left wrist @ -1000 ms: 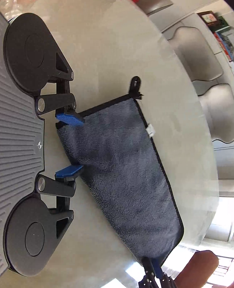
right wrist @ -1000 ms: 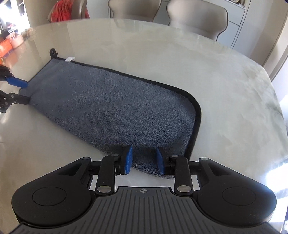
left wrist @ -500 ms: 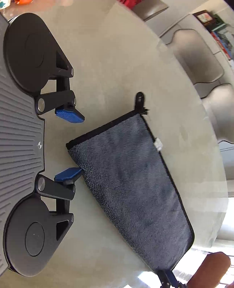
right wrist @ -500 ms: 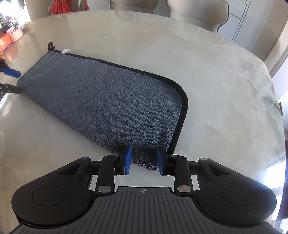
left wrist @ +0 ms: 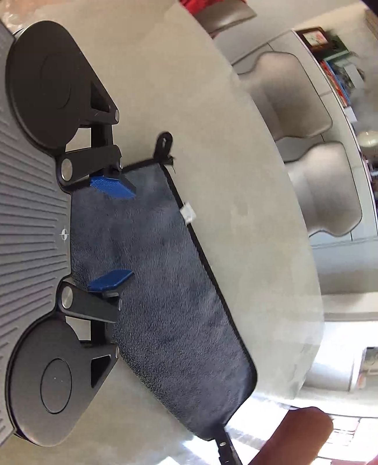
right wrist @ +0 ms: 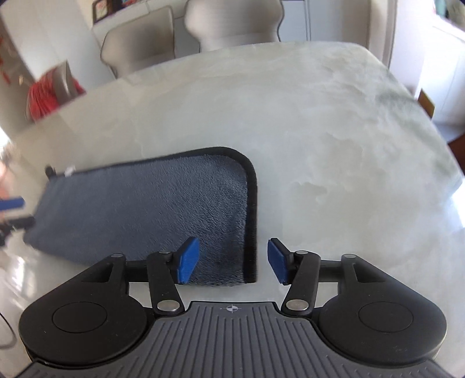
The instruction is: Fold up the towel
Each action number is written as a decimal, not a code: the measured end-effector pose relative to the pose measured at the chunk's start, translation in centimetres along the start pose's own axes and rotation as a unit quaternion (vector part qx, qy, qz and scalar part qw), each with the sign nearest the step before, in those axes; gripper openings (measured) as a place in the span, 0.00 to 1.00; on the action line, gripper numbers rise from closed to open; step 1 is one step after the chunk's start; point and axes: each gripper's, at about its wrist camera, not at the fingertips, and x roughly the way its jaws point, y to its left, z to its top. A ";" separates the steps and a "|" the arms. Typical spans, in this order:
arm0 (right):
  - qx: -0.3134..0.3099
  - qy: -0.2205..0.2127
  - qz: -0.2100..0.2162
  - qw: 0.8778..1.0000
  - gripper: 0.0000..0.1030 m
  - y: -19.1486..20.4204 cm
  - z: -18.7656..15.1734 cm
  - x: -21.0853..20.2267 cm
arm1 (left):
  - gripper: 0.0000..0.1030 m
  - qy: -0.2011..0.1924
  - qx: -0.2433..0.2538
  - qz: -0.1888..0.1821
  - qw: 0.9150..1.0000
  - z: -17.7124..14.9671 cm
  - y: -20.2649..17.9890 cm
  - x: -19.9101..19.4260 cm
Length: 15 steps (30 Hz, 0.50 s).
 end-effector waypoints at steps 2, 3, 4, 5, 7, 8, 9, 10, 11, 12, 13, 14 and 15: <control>0.015 -0.003 0.005 1.000 0.53 -0.3 0.1 0.6 | 0.57 0.003 0.004 -0.002 1.000 0.1 -0.6 0.5; 0.023 -0.006 0.011 1.000 0.53 -0.5 0.2 0.9 | 0.57 0.006 0.004 -0.003 1.000 0.1 -0.7 0.6; 0.032 -0.008 0.017 0.999 0.53 -0.8 0.3 1.1 | 0.57 0.008 0.003 -0.003 1.000 0.0 -0.7 0.7; 0.042 -0.013 0.024 0.999 0.53 -1.2 0.3 1.4 | 0.57 0.012 0.003 -0.001 1.000 0.0 -0.7 0.8; 0.061 -0.026 0.038 0.997 0.53 -2.0 0.4 1.6 | 0.57 0.020 0.003 0.004 1.000 -0.3 -0.5 1.2; 0.061 -0.029 0.041 0.997 0.53 -2.3 0.6 1.7 | 0.57 0.023 0.003 0.005 1.000 -0.3 -0.4 1.2; 0.060 -0.031 0.044 0.997 0.53 -2.5 0.8 1.8 | 0.57 0.026 0.003 0.006 1.000 -0.4 -0.2 1.3; 0.059 -0.033 0.047 0.997 0.53 -2.7 1.0 1.9 | 0.57 0.028 0.002 0.007 1.000 -0.5 -0.2 1.4; 0.055 -0.033 0.052 0.997 0.53 -2.7 1.1 2.0 | 0.57 0.030 0.003 0.008 1.000 -0.6 -0.1 1.4; 0.048 -0.031 0.059 0.997 0.51 -2.7 1.2 2.2 | 0.57 0.032 0.003 0.008 0.999 -0.7 0.0 1.5; 0.042 -0.029 0.066 0.997 0.43 -2.7 1.2 2.3 | 0.57 0.034 0.004 0.008 0.999 -0.7 0.0 1.5; 0.037 -0.027 0.069 0.997 0.37 -2.5 1.3 2.5 | 0.57 0.036 0.005 0.007 0.999 -0.8 -0.1 1.6; 0.035 -0.024 0.067 0.997 0.19 -2.4 1.4 2.7 | 0.57 0.037 0.005 0.008 0.999 -0.9 -0.1 1.7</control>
